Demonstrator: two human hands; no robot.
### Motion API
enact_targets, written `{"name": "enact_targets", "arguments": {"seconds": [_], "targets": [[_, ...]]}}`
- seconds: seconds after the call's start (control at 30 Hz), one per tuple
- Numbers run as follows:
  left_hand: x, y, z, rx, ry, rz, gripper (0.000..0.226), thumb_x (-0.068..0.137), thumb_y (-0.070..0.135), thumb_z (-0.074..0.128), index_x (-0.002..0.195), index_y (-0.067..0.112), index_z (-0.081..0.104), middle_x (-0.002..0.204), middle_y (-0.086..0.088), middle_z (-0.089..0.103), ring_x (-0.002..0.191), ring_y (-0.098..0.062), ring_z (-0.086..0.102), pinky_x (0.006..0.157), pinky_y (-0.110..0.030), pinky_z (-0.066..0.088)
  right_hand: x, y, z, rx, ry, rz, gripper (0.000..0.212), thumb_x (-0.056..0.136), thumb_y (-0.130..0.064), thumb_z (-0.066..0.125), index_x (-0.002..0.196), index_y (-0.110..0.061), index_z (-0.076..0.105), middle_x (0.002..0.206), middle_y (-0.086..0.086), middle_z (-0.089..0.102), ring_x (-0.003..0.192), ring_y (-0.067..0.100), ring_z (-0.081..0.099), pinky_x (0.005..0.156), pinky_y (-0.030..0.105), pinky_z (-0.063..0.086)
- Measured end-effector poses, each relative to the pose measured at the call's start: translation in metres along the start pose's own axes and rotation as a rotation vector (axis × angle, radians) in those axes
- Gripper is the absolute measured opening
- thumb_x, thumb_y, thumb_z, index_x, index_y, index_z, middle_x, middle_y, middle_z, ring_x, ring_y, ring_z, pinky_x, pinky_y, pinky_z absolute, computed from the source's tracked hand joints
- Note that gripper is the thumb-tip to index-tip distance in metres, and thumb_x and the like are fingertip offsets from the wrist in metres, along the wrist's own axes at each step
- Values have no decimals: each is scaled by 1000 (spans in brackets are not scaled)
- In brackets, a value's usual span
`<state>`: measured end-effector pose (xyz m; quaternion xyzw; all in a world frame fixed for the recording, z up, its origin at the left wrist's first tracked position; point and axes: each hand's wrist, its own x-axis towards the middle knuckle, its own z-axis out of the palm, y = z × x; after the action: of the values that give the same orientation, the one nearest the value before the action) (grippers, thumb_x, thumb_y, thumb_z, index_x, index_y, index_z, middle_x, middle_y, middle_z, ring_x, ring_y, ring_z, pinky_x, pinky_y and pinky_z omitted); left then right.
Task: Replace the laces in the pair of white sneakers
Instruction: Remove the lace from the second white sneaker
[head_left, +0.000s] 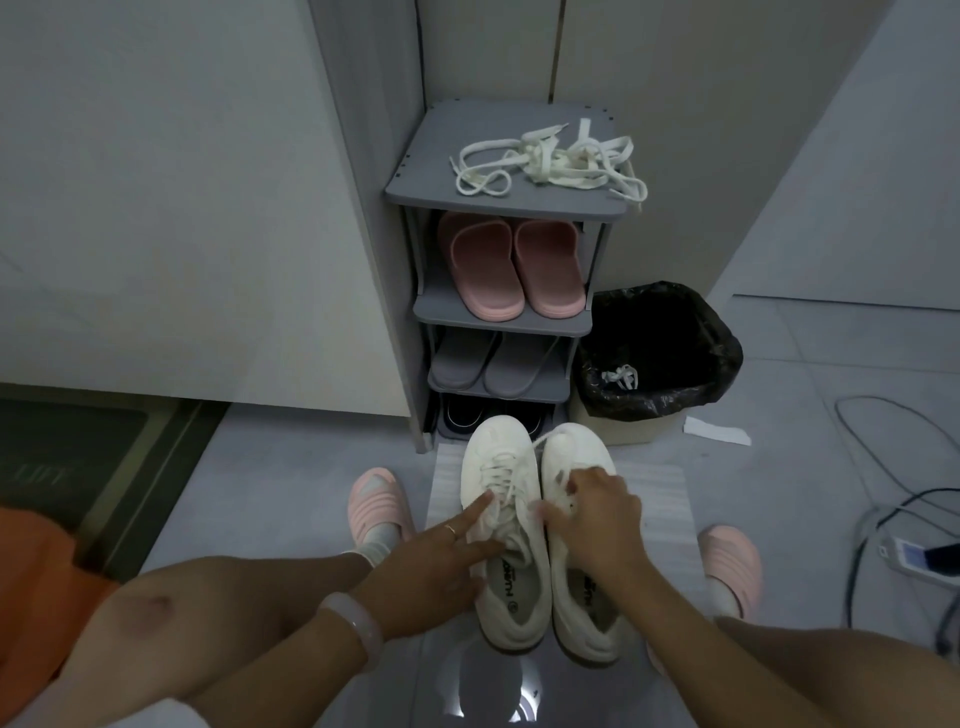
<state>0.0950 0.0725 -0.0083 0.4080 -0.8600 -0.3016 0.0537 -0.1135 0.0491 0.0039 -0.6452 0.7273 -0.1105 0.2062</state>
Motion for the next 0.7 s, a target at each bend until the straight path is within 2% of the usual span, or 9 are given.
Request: {"name": "enact_targets", "arguments": {"seconds": [0.07,0.1,0.13,0.2,0.27,0.33,0.43,0.53,0.7], "targets": [[2,5,9,-6,12,-87,35,95,26,44,128,20,51,148,25,-16,127,-17,44,104,-32,37,-8,0,13,-159,-48,-52,32,84,-55,51,98,-30,64,105,-9,51,106,16,41,88,33,26],[3,8,14,-25,48,-126,30,96,26,43,122,16,53,151,26,-5,124,-18,47,104,-33,37,-9,-1,14,-186,-23,-87,30,85,-55,49,97,-33,66,106,-11,51,107,15,40,88,33,23],[4,11,20,-94,119,-181,25,95,24,46,114,12,54,152,14,20,118,-21,51,100,-33,40,-9,-2,15,-197,5,-118,28,87,-53,47,98,-35,66,107,-12,52,107,13,40,87,33,20],[7,20,27,-286,291,-343,21,89,24,57,104,12,49,114,-4,59,98,-21,59,83,-33,48,-8,-4,15,-185,30,-166,24,90,-46,46,99,-35,65,106,-13,54,106,12,43,87,32,17],[14,28,30,-368,371,-500,33,85,28,62,107,17,41,97,-4,63,88,-19,62,75,-33,50,-9,-7,17,-142,29,-204,19,91,-37,47,97,-32,64,101,-12,57,102,11,47,89,32,20],[24,29,31,-292,344,-564,50,88,33,57,129,19,31,106,-6,62,95,-22,62,77,-30,49,-11,-12,18,-81,21,-219,15,91,-31,47,93,-27,61,96,-11,60,95,12,51,88,30,24],[37,22,24,-62,170,-567,62,94,37,42,145,16,14,119,-10,58,106,-25,57,84,-31,45,-14,-11,18,-50,35,-230,10,91,-28,45,89,-25,55,89,-8,60,87,13,53,85,29,25],[40,20,20,-74,9,-591,67,97,39,37,148,13,2,128,-16,53,113,-29,53,91,-33,44,-13,-9,11,-53,45,-214,10,90,-27,46,81,-25,49,81,-8,57,81,14,54,81,28,25],[37,17,22,-166,22,-557,68,98,35,38,148,12,-1,126,-16,55,109,-28,56,91,-32,44,14,-10,-27,287,359,-110,10,86,-15,57,77,-20,55,72,-7,55,71,14,54,73,26,23]]}}
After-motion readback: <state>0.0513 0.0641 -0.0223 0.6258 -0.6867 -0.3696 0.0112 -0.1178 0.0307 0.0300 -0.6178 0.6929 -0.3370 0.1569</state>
